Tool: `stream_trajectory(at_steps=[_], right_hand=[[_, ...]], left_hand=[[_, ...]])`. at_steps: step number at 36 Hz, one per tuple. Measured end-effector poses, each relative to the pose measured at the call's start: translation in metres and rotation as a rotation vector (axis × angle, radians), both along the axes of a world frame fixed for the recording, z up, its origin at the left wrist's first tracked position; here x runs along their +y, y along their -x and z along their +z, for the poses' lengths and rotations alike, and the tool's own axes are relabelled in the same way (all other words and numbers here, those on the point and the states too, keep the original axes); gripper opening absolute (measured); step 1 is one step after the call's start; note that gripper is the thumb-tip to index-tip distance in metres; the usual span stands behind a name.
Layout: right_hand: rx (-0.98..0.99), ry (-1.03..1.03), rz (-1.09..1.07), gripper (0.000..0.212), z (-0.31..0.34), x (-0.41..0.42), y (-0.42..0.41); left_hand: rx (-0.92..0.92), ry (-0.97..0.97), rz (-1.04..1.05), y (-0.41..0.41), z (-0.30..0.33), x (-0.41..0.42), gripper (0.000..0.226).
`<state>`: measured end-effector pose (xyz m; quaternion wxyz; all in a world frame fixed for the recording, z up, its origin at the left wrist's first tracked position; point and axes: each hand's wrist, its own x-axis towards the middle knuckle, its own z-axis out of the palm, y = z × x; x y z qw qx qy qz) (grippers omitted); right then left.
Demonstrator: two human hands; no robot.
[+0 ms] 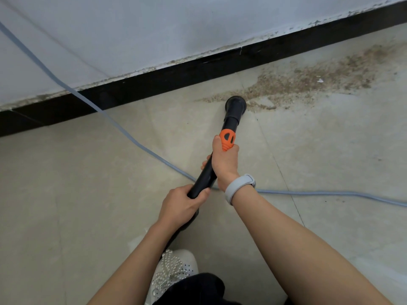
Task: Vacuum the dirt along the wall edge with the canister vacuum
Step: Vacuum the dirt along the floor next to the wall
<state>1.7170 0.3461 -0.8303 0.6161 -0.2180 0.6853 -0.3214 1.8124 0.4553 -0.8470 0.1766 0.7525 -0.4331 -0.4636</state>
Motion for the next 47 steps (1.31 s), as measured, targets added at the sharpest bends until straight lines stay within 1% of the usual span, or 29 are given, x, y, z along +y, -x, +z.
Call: stream_trajectory(at_steps=[5, 10, 20, 26, 32, 38, 42, 44, 47], right_hand=[[0.0, 0.004, -0.038, 0.03, 0.0, -0.008, 0.014], [0.012, 0.012, -0.089, 0.031, 0.001, -0.019, 0.031], [0.058, 0.026, -0.193, 0.041, 0.004, -0.048, 0.067], [-0.02, 0.092, -0.131, 0.035, 0.01, -0.039, 0.047], [-0.142, 0.083, 0.009, 0.026, 0.007, 0.0, -0.015], [-0.23, 0.066, 0.184, 0.022, 0.005, 0.057, -0.069], [-0.246, 0.039, 0.263, 0.021, 0.002, 0.084, -0.08], [-0.232, 0.024, 0.267, 0.021, -0.001, 0.092, -0.08], [-0.206, 0.004, 0.252, 0.022, -0.004, 0.091, -0.075]], left_hand=[[0.005, -0.003, -0.037, 0.01, -0.001, -0.011, 0.053], [0.011, -0.003, -0.104, 0.022, 0.0, -0.027, 0.053], [-0.036, 0.036, -0.233, 0.051, 0.008, -0.065, 0.052], [-0.092, 0.078, -0.145, 0.037, 0.014, -0.048, 0.057], [-0.104, 0.069, 0.052, -0.011, 0.008, 0.007, 0.055], [-0.165, 0.028, 0.204, -0.052, 0.006, 0.072, 0.039], [-0.158, 0.02, 0.227, -0.064, 0.002, 0.104, 0.041], [-0.154, 0.013, 0.22, -0.065, -0.001, 0.112, 0.04], [-0.125, 0.013, 0.213, -0.059, -0.003, 0.11, 0.048]])
